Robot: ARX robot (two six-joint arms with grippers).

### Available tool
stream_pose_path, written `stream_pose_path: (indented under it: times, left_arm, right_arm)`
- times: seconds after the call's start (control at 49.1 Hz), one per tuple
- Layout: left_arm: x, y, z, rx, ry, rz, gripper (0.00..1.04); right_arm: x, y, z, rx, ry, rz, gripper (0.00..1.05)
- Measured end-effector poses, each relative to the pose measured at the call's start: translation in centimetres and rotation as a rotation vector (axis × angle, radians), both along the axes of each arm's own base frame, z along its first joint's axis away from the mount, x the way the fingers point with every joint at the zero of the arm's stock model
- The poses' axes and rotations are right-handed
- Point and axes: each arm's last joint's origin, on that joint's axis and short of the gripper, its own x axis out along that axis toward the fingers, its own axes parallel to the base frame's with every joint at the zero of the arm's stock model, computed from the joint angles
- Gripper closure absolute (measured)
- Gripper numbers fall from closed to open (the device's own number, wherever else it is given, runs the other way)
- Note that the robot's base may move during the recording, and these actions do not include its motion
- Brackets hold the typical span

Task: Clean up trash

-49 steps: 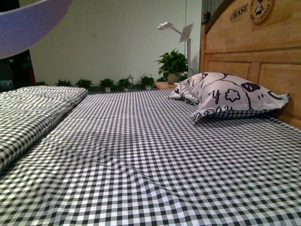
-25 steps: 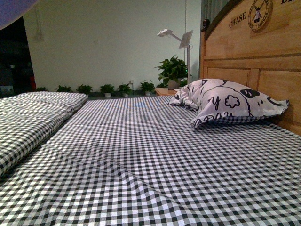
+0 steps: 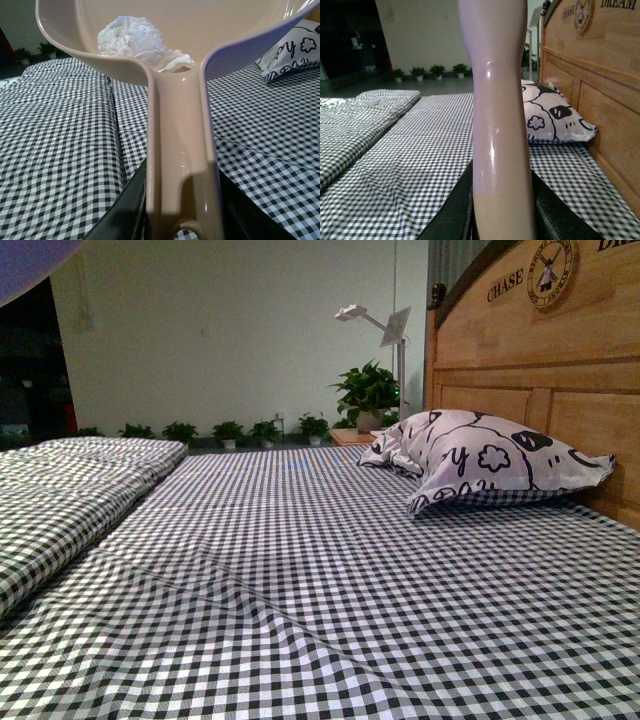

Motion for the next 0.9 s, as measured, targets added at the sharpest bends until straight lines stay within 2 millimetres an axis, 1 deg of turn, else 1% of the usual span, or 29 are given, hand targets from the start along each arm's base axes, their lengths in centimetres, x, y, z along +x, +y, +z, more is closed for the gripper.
stream_pose_path:
  times: [0.895]
  left_arm:
    - [0.00, 0.00, 0.00, 0.000, 0.000, 0.000, 0.77]
  right_arm:
    - [0.00, 0.00, 0.00, 0.000, 0.000, 0.000, 0.84]
